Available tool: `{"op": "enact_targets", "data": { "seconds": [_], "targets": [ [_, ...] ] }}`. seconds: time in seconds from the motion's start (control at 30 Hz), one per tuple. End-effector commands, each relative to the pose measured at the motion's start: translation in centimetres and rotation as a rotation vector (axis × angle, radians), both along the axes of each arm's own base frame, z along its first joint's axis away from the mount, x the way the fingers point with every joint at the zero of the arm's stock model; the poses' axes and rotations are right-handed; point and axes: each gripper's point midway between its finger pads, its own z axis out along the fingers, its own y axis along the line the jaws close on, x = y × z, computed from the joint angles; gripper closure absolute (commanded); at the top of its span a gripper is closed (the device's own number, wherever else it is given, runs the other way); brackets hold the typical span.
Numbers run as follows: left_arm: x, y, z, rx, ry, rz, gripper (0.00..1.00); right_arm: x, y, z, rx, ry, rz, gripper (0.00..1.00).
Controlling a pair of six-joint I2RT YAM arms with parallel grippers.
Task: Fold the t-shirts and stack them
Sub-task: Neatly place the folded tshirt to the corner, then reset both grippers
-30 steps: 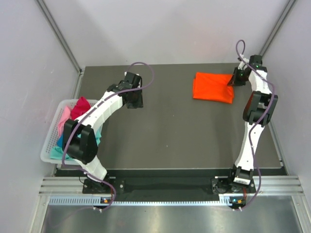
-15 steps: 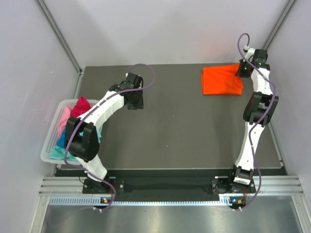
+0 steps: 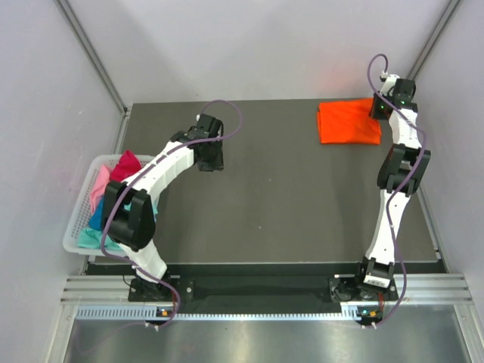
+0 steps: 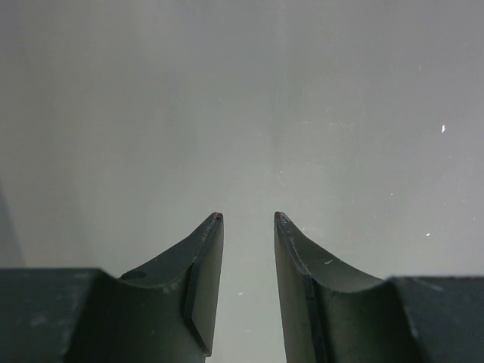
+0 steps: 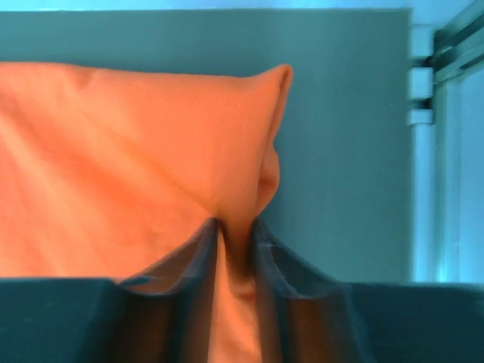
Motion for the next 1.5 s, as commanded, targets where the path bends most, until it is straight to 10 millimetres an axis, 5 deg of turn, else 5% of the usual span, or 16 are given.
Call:
{"op": "enact_targets", "data": {
  "seconds": [0.0,0.2,0.27,0.37,0.4,0.43,0.47,0.53,0.67,0.7,0.73,0.77,0.8,0.93,1.1,1.47],
  "targets": [
    [0.1,-0.4,0.8,-0.012,-0.010,-0.017,0.61,1.7,-2.1,4.8,-0.075,-0.135,-0.053,0.71],
    [-0.1,-1.3,3.4,-0.094,-0.083,-0.043,0.61,-0.8,-2.4,10.0,-0.060,-0.165,-0.166,0.33],
    [-0.5,-3.0,5.3,-0.199,-0.128,-0.104,0.60,-2.4,-2.2,14.2,-0.051,-0.217,-0.201,0.26],
    [-0.7,-4.0,8.5,-0.281,-0.223,-0.153,0.59,-6.0,-0.3,17.3,0.042,-0.231,-0.257,0.03],
    [-0.6,-4.0,9.5,-0.289,-0.253,-0.157,0.59,-7.4,0.5,16.3,0.064,-0.194,-0.263,0.00],
    [-0.6,-3.9,10.2,-0.291,-0.281,-0.157,0.58,-8.9,2.0,19.6,0.072,-0.241,-0.247,0.00],
    [-0.6,-3.6,12.1,-0.297,-0.343,-0.158,0.58,-10.5,3.2,18.5,0.099,-0.184,-0.248,0.00],
    [-0.8,-3.2,13.7,-0.299,-0.400,-0.163,0.56,-13.2,6.5,21.5,0.114,-0.198,-0.209,0.00],
    [-1.8,-2.4,18.8,-0.341,-0.560,-0.165,0.39,-19.8,11.9,20.5,0.199,-0.065,-0.184,0.00],
    [-2.1,-2.4,19.4,-0.352,-0.576,-0.172,0.02,-21.3,12.9,20.1,0.216,-0.033,-0.183,0.00],
    [-2.6,-2.3,20.0,-0.360,-0.596,-0.182,0.01,-23.1,15.1,21.6,0.255,-0.061,-0.165,0.00],
    [-2.9,-2.3,20.4,-0.368,-0.607,-0.186,0.01,-24.8,16.4,19.3,0.269,-0.007,-0.152,0.00],
    [-3.3,-2.4,20.4,-0.379,-0.602,-0.194,0.01,-26.6,18.2,20.9,0.291,-0.063,-0.109,0.00],
    [-5.1,-2.2,20.3,-0.391,-0.587,-0.221,0.01,-32.4,23.8,19.5,0.405,-0.050,0.034,0.00],
    [-6.7,-2.2,18.4,-0.421,-0.516,-0.222,0.01,-37.5,24.8,18.1,0.516,-0.073,0.076,0.00],
    [-8.3,-1.8,18.6,-0.458,-0.526,-0.212,0.01,-39.3,23.9,20.4,0.512,-0.183,0.068,0.00]
  ]
}}
